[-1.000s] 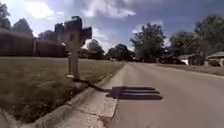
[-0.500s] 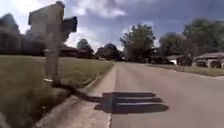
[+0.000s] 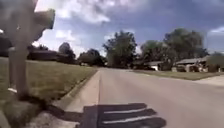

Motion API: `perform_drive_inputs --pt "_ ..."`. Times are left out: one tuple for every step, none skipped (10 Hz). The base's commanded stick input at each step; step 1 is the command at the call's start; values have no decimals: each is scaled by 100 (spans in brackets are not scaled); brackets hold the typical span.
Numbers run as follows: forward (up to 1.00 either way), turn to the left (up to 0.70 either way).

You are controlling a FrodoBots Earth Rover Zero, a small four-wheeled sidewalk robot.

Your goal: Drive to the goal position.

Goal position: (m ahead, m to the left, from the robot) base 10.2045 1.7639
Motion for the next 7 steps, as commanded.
perform_drive_inputs --pt "100 0" --pt "100 0" --pt "100 0" --pt "100 0" --pt "100 0" --pt "100 0" --pt "100 0"
